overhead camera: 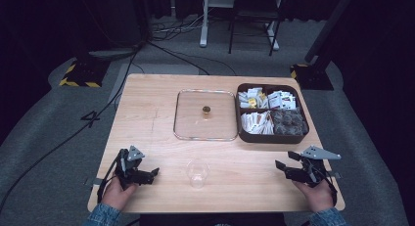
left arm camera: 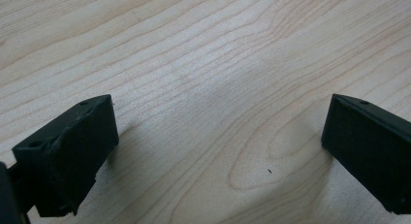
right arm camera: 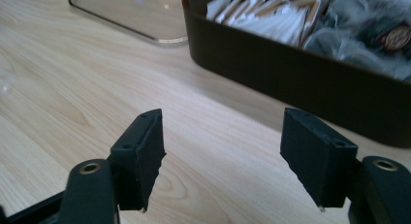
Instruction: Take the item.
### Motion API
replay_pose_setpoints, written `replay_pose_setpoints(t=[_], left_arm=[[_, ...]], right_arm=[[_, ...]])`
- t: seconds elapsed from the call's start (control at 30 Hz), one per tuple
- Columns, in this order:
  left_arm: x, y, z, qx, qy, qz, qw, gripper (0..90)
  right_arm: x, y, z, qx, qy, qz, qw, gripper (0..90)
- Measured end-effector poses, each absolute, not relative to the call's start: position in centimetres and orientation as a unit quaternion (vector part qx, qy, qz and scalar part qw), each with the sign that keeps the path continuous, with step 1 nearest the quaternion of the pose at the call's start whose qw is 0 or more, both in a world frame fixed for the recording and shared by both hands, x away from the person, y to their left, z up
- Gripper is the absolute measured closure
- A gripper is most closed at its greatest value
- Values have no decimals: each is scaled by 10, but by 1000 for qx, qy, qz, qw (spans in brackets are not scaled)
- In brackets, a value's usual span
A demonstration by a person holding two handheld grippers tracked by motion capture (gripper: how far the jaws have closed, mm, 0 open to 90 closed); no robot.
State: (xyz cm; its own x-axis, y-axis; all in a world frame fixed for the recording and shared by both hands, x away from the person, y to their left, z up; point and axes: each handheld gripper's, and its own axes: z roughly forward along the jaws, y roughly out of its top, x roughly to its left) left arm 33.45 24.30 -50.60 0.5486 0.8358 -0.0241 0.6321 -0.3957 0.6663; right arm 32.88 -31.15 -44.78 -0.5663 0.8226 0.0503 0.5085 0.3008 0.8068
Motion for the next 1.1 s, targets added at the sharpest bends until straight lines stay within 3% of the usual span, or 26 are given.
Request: replay_pose_setpoints(t=[0.53,1.1], left_arm=[[334,243,-506,820,448,159,319,1],[334,243,-506,820,448,160,319,1]], right_arm=[[333,-322,-406,427,729,496,202,340],[385,-330,-363,442,724,480,224,360]])
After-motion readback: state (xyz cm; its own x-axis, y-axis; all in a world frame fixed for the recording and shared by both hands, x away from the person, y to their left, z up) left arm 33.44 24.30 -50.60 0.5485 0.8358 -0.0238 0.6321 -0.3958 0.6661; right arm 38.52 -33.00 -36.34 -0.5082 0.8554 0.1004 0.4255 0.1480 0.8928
